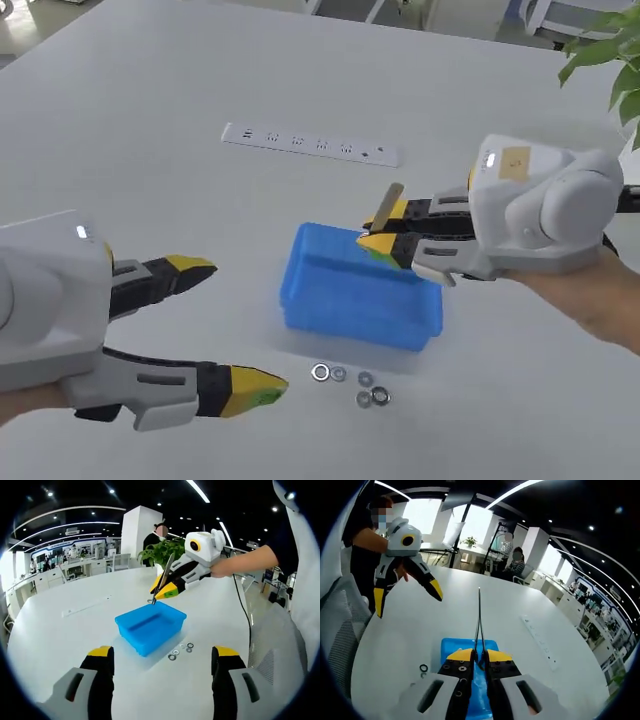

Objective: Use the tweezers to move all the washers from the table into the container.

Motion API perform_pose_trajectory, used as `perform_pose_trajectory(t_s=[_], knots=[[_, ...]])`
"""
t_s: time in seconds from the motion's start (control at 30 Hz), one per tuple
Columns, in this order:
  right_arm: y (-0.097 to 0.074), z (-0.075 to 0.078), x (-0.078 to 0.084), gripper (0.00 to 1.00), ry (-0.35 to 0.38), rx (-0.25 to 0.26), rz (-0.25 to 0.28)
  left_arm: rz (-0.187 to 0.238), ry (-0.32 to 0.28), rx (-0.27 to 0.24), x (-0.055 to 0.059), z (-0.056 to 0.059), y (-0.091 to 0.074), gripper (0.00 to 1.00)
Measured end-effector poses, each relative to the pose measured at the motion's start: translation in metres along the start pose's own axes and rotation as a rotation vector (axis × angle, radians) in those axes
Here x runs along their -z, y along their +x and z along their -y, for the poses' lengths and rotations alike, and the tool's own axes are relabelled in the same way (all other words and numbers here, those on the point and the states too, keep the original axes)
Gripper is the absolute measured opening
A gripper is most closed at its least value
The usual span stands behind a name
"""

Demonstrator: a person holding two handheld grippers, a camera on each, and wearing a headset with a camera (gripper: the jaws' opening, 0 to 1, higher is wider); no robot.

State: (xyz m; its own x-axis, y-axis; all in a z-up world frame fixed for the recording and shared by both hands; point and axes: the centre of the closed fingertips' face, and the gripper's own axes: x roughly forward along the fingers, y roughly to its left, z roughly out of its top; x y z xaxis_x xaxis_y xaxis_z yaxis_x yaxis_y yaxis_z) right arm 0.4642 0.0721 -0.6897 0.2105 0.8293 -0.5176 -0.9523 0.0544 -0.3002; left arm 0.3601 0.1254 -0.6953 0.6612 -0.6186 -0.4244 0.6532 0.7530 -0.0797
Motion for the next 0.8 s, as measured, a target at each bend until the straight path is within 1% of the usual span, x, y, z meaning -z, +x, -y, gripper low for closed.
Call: perform_pose_trajectory(t_s=[0.13,0.2,0.4,0.47,0.6,0.8], knots=[[0.012,-0.009,0.014,0.09,0.013,-0.036,-0.026,-0.004,-0.005,-0.007,0.002,-0.002,-0.003,0.85],[0.016,-0.01,0.019,0.09,0.017,-0.043,-0.032,-0.005,-0.011,-0.012,0.002,-0.004,-0.003,0.85],[0.03,-0.014,0.046,0.09,0.052,-0.07,-0.073,-0.018,-0.015,-0.012,0.005,-0.004,-0.004,0.84],[0.032,-0.014,0.051,0.09,0.062,-0.075,-0.083,-0.017,-0.006,-0.014,0.005,-0.004,-0.003,0.85],[0.035,-0.015,0.057,0.09,0.08,-0.081,-0.086,-0.022,-0.003,-0.02,0.005,-0.003,-0.001,0.86],[0.037,-0.017,0.06,0.09,0.085,-0.09,-0.085,-0.006,-0.012,-0.027,0.0,-0.006,0.002,0.85]])
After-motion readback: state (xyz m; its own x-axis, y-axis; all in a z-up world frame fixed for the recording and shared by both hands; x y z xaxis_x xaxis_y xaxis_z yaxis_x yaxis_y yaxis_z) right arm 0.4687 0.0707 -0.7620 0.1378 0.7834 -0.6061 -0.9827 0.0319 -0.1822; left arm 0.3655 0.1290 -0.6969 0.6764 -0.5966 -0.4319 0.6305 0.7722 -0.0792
